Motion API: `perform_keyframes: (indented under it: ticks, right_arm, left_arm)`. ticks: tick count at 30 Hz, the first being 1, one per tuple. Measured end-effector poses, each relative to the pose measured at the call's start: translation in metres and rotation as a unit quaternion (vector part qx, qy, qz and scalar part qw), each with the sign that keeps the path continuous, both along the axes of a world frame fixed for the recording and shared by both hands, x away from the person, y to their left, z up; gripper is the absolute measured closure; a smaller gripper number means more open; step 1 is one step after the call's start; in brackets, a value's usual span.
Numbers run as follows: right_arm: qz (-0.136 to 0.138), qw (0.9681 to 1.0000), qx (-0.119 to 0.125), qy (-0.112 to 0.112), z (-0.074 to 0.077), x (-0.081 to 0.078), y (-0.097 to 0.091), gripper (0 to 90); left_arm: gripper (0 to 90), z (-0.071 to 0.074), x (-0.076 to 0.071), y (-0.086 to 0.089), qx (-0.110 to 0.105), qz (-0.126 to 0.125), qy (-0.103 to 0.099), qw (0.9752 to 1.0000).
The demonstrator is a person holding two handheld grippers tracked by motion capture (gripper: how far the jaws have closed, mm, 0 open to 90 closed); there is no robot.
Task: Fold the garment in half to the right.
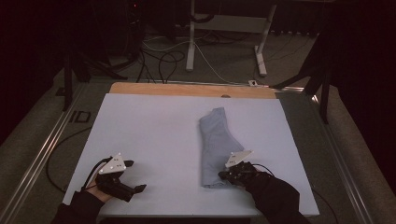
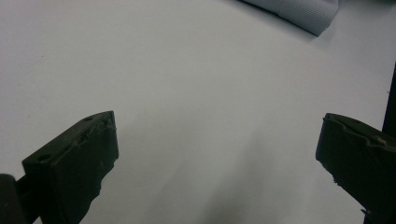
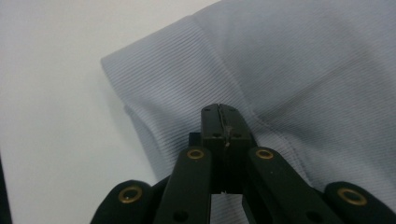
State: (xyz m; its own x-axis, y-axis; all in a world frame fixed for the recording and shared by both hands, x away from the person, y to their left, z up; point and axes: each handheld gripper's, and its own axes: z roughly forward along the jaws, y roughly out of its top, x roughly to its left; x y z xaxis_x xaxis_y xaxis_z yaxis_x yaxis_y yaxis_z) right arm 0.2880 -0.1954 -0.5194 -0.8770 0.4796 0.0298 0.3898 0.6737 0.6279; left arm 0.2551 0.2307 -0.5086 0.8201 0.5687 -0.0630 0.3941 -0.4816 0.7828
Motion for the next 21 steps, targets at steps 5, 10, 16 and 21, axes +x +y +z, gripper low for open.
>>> perform_keyframes:
  ticks: [5,10,16,21]
  right_arm:
    - [0.01,0.9999,-0.006,0.001,0.0,-0.007,-0.002,90.0]
    - [0.018,0.9998,-0.01,-0.001,0.001,-0.013,-0.005,90.0]
    - [0.019,0.9998,-0.007,-0.001,0.0,-0.013,-0.005,90.0]
    - [0.015,0.9998,0.012,0.001,0.003,-0.012,-0.005,90.0]
  left_arm:
    - [0.3,0.001,0.0,0.001,-0.002,0.002,-0.002,1.0]
    - [0.3,0.002,-0.001,0.001,-0.002,-0.001,-0.005,1.0]
    - [0.3,0.002,-0.001,0.002,-0.003,0.0,-0.005,1.0]
    - [0.3,0.002,-0.001,0.001,-0.003,-0.002,-0.005,1.0]
